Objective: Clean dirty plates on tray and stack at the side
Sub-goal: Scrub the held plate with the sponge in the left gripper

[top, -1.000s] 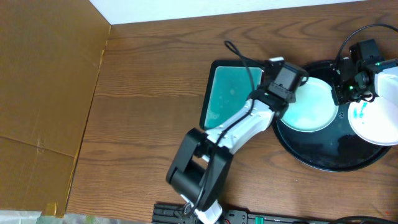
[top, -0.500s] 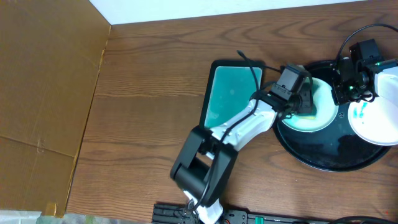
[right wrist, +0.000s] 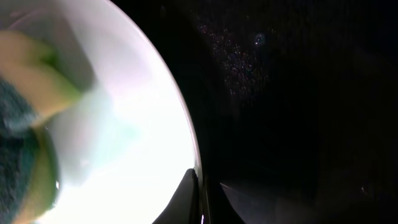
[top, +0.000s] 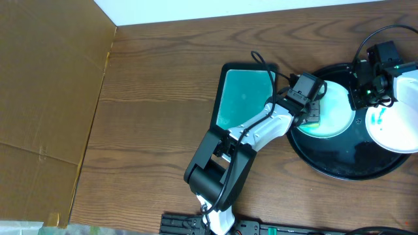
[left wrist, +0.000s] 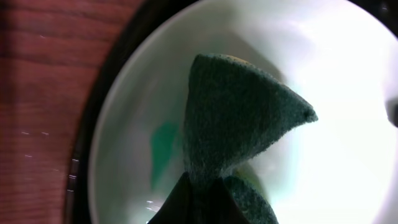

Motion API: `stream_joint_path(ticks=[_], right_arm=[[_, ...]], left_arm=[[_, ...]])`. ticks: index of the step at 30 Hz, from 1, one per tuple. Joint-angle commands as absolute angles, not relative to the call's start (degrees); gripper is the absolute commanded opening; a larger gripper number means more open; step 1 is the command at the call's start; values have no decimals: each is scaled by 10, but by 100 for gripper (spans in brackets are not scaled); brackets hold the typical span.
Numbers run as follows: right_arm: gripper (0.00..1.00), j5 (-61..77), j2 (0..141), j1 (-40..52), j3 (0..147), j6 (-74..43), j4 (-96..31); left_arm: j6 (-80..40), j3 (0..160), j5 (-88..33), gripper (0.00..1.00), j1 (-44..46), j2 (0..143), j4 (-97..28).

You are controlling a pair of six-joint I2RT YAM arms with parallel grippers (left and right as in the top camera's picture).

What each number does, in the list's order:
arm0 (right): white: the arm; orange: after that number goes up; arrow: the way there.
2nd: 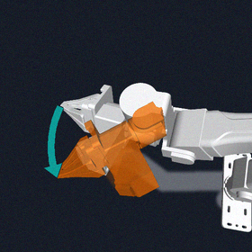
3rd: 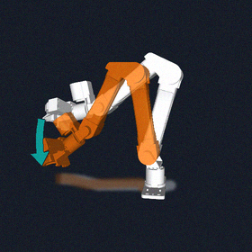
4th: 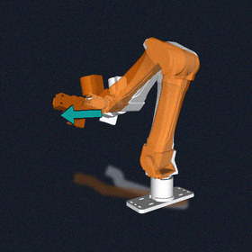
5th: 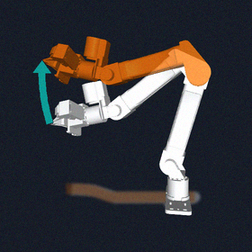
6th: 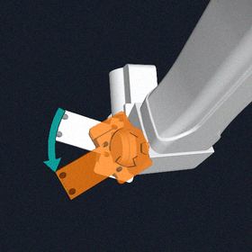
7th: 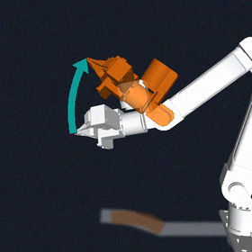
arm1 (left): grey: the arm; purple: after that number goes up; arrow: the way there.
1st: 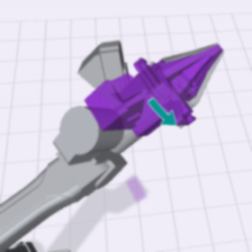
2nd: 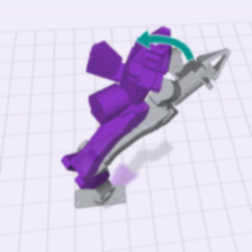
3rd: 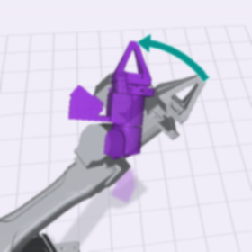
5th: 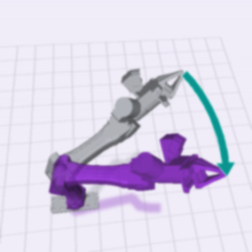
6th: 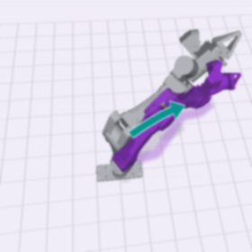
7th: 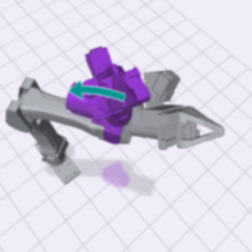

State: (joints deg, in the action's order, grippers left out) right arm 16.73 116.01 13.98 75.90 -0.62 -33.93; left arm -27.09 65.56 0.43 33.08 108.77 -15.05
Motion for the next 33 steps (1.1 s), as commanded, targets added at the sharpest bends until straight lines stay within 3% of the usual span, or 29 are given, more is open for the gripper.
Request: stream_joint_path(ticks=[1,11,18,33], right_arm=[[1,148,1173,139,753,-3,-341],[1,148,1173,139,753,-3,-341],[1,148,1173,139,753,-3,-341],[1,148,1173,139,753,-3,-341]], left_arm=[[-222,647,102,7,318,1101,-165],[-165,647,91,7,318,1094,-112],[-153,647,-127,7,317,1094,-8],[-18,647,-128,7,287,1117,6]])
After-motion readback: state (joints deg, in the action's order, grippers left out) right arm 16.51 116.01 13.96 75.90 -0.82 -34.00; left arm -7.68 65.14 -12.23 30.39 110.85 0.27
